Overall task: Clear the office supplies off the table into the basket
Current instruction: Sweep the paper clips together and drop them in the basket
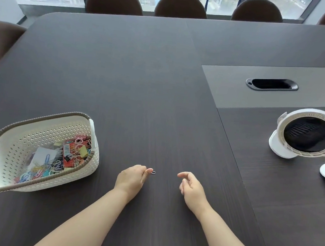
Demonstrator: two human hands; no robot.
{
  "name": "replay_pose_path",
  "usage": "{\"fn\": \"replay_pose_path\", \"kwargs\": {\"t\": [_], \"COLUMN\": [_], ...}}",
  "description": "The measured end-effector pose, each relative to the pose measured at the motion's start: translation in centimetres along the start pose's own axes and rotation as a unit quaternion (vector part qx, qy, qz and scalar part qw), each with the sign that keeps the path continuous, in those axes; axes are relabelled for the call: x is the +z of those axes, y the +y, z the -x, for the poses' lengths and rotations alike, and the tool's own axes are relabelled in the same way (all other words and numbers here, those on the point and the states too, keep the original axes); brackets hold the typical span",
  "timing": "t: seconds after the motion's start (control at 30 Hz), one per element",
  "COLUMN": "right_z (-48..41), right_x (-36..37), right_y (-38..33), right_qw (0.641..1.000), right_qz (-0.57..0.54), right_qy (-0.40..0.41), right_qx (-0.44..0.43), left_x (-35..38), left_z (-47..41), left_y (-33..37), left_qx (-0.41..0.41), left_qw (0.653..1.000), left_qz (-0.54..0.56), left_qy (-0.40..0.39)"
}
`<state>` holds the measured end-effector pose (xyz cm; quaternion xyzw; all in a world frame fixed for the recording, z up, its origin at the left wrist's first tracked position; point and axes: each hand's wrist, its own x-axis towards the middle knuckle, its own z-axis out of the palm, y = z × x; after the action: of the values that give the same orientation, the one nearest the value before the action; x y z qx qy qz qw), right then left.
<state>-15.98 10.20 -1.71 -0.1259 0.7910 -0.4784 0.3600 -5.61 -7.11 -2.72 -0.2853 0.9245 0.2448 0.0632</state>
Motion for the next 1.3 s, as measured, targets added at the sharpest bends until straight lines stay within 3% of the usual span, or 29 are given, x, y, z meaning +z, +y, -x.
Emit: {"fn": "replay_pose_path", "kwargs": {"t": [0.1,0.17,0.3,0.4,0.57,0.73,0.9,1.03,1.13,1.3], "right_z": [-0.4,-0.5,-0.6,-0.5,-0.8,-0.7,-0.5,-0.3,0.0,0.7], "right_x": [-0.5,-0.8,-1.0,-0.6,-0.3,-0.1,0.2,0.3,1.4,7.4], "right_y": [0.4,0.6,1.6,2.4,2.5,2.7,2.7,2.9,2.3,-5.6], "right_qw": [0.999,0.989,0.923,0.889,0.889,0.884,0.882,0.888,0.901,0.911], "right_qz": [0.036,0.129,0.351,0.404,0.405,0.408,0.414,0.397,0.338,0.254], "right_qy": [0.032,0.05,0.102,0.126,0.14,0.156,0.155,0.169,0.208,0.207], "right_qx": [-0.02,-0.047,-0.117,-0.176,-0.161,-0.17,-0.164,-0.157,-0.174,-0.25], "left_x": [0.1,0.1,-0.2,-0.1,0.1,-0.1,0.0,-0.9,-3.5,-11.9], "left_z": [-0.2,-0.3,-0.3,-0.1,-0.4,-0.9,-1.1,0.1,2.4,7.2], "left_y": [0.2,0.3,-0.1,-0.5,-0.7,-0.5,-0.1,0.5,1.2,-1.2], "left_qx": [0.017,0.029,0.07,0.094,0.139,0.133,0.061,0.065,0.086,0.102], "left_qw": [0.997,0.994,0.991,0.986,0.977,0.982,0.996,0.997,0.996,0.98], "left_qz": [-0.068,-0.094,-0.081,-0.094,-0.087,-0.063,-0.048,-0.042,0.009,0.052], "left_qy": [0.035,0.044,0.084,0.098,0.134,0.115,0.034,-0.017,0.02,0.165]}}
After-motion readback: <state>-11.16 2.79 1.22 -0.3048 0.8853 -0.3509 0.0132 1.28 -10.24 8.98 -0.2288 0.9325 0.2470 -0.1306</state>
